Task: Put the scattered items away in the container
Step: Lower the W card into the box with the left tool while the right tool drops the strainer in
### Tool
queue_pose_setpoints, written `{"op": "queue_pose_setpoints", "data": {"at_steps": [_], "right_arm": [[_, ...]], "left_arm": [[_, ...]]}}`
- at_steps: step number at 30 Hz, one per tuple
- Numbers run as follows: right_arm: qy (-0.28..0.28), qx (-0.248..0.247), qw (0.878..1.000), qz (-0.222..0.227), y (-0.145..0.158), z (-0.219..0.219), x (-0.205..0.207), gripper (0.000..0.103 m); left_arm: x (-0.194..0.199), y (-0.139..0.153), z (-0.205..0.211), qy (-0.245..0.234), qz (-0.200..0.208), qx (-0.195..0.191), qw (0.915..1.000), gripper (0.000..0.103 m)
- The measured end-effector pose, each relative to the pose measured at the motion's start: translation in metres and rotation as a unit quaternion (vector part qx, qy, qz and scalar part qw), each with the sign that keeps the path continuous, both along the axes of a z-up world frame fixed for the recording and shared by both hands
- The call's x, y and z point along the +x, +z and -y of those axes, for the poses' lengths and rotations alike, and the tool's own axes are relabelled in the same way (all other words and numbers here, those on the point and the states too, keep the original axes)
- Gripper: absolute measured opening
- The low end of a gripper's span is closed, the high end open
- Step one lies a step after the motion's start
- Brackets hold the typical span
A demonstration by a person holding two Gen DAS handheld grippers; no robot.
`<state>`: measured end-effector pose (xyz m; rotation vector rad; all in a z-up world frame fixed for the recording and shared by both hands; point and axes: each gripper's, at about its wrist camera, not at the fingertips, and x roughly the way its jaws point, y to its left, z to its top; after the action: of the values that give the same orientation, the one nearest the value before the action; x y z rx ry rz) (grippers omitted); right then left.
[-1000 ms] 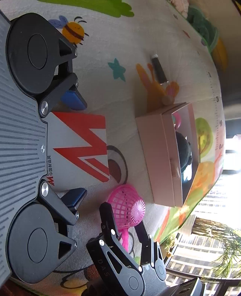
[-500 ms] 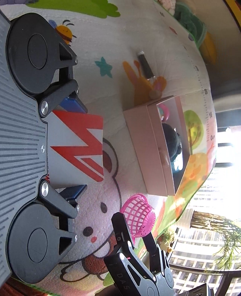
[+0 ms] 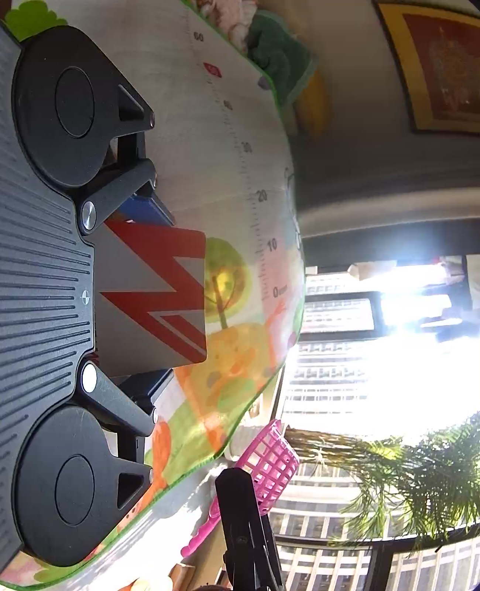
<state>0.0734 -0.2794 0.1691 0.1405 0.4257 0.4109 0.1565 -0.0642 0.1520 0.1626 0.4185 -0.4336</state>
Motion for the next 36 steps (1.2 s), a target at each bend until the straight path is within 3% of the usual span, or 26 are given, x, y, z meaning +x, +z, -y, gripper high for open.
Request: {"op": "queue_pose_setpoints", "data": {"at_steps": [6, 10, 11, 16, 21, 27, 36], "right_arm": [[-0.014, -0.038, 0.999, -0.004, 0.004, -0.025, 0.058, 0.083], [-0.017, -0.029, 0.999, -0.034, -0.009, -0.035, 0.098, 0.083], [-0.020, -0.030, 0.998, -0.043, -0.013, -0.037, 0.108, 0.083], [-0.029, -0.034, 0.995, -0.087, -0.038, -0.047, 0.151, 0.083], [-0.014, -0.017, 0.991, -0.135, -0.061, -0.069, 0.193, 0.083], [-0.019, -0.067, 0.983, -0.170, -0.087, -0.099, 0.226, 0.083], [-0.042, -0.104, 0.970, -0.216, -0.124, -0.091, 0.238, 0.085]], "left_arm": [[0.085, -0.041, 0.004, 0.003, -0.064, -0.039, 0.9972, 0.085], [0.115, -0.070, -0.010, 0.002, -0.123, -0.082, 0.9890, 0.089], [0.114, -0.073, -0.016, 0.005, -0.126, -0.091, 0.9879, 0.095], [0.065, -0.083, -0.061, 0.013, -0.095, -0.111, 0.9892, 0.097], [0.033, -0.106, -0.074, -0.019, -0.120, -0.137, 0.9830, 0.100], [0.024, -0.113, -0.073, -0.042, -0.118, -0.139, 0.9823, 0.101], [0.034, -0.117, -0.104, 0.010, -0.122, -0.180, 0.9760, 0.103]]}}
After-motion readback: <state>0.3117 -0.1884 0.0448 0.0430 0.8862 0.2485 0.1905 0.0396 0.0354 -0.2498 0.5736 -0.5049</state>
